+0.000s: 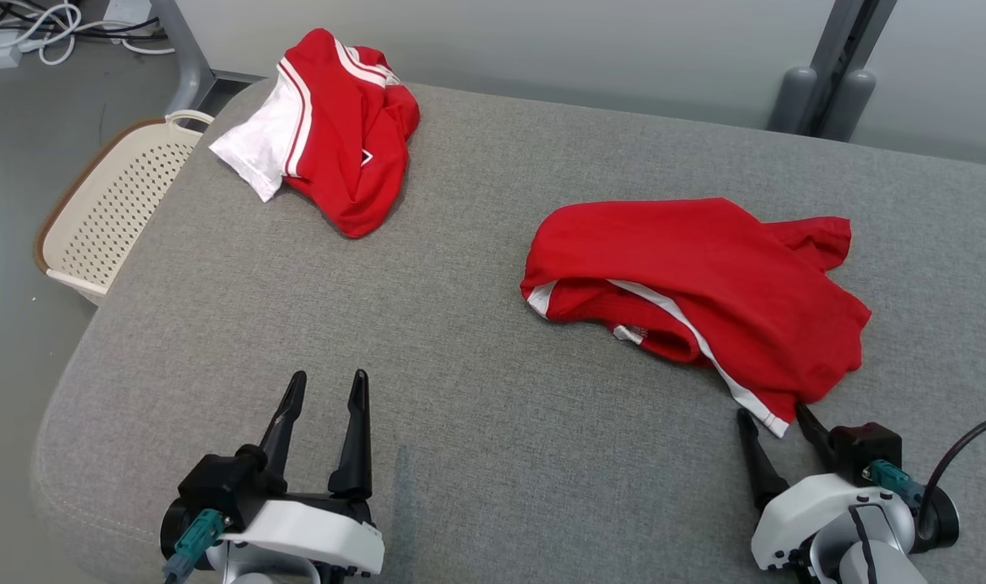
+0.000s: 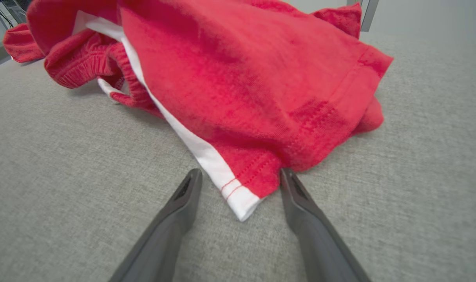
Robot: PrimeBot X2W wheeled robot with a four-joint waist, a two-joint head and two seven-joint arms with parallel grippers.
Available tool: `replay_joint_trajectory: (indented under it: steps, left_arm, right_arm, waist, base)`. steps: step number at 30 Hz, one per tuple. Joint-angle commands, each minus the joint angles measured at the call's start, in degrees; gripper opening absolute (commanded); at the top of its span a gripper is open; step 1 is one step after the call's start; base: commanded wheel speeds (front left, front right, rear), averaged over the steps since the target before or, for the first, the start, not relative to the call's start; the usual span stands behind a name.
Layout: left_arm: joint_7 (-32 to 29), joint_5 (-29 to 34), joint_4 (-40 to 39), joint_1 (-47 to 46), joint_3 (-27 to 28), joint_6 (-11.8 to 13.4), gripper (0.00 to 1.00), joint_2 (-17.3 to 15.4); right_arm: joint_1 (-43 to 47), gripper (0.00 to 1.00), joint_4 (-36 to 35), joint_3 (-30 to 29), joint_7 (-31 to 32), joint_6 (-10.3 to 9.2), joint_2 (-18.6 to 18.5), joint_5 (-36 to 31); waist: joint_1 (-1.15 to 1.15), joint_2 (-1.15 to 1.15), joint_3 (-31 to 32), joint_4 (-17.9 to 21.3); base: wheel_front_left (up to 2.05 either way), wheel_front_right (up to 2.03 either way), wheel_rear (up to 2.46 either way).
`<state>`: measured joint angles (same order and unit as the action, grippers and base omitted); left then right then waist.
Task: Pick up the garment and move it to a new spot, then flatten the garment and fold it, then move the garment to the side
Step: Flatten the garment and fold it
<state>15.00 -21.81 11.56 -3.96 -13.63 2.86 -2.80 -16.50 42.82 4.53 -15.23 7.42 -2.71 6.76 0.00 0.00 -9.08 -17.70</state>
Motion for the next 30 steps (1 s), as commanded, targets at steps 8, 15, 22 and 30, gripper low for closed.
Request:
replay_joint_trajectory:
  steps: [8,15,22,30]
  left_arm:
    - [0.3,0.4,0.3,-0.8,1.0,0.2,1.0,-0.2]
    - [0.3,0.5,0.8,-0.5,1.2,-0.1,1.0,-0.2]
    - [0.3,0.3,1.4,0.1,1.0,-0.2,1.0,-0.2]
    - [0.3,0.1,1.6,0.6,1.2,-0.2,1.0,-0.2]
  right_arm:
    - [-0.6,0.0,-4.3,0.7,0.1,0.13,-0.4,1.0]
    - [-0.3,0.0,-17.0,3.3,0.1,0.13,-0.3,5.8]
    - [0.5,0.0,-30.1,11.4,0.1,0.13,-0.4,8.8]
    - [-0.9,0.0,-37.7,15.9,0.1,0.13,-0.4,13.2]
  waist:
    - [0.0,0.0,0.3,2.1]
    - [0.0,0.0,1.5,5.1]
    - [0.0,0.0,3.3,6.8]
    - [0.0,0.0,5.0,7.6]
  base:
    - [0.0,0.0,0.0]
    - [0.0,0.0,0.0]
    - [0.0,0.0,0.0]
    - [0.0,0.0,0.0]
